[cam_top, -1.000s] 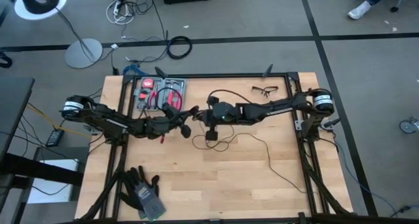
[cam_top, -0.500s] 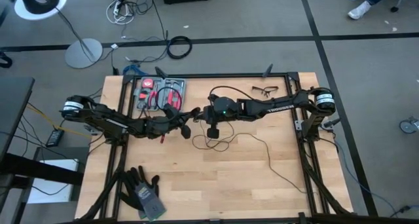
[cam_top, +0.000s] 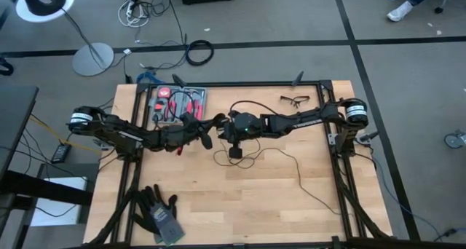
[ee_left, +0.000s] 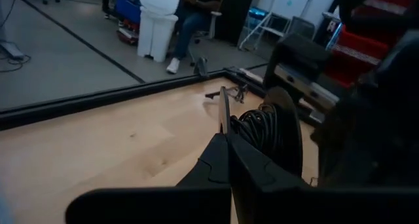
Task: Coil cords
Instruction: Coil the black wire on the black spool
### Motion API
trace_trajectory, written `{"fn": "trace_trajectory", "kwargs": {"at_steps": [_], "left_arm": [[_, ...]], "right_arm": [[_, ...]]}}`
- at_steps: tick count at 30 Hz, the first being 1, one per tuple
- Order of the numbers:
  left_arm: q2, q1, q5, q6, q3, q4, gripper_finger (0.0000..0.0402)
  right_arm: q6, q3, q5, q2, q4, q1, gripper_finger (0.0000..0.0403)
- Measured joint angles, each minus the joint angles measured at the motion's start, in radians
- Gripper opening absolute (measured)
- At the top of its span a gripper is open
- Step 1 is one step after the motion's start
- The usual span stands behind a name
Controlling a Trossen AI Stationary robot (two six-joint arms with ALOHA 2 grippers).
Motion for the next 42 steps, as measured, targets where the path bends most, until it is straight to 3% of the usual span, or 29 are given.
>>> {"fn": "trace_trajectory", "kwargs": {"at_steps": [9, 25, 34, 42], "left_arm": [[0.0, 0.008, 0.02, -0.005, 0.0, 0.046, 0.0], [0.0, 0.01, -0.045, 0.019, 0.0, 0.106, 0.0], [0.0, 0.011, -0.056, 0.044, 0.002, 0.105, 0.0], [0.0, 0.011, -0.058, 0.065, 0.002, 0.121, 0.0]], "right_arm": [[0.012, 0.002, -0.033, 0.061, 0.103, 0.006, 0.0], [0.064, 0.0, -0.057, 0.11, 0.107, 0.025, 0.0], [0.031, 0.0, 0.078, 0.112, 0.092, 0.057, 0.0], [0.051, 0.0, 0.08, 0.112, 0.064, 0.064, 0.0003]]}}
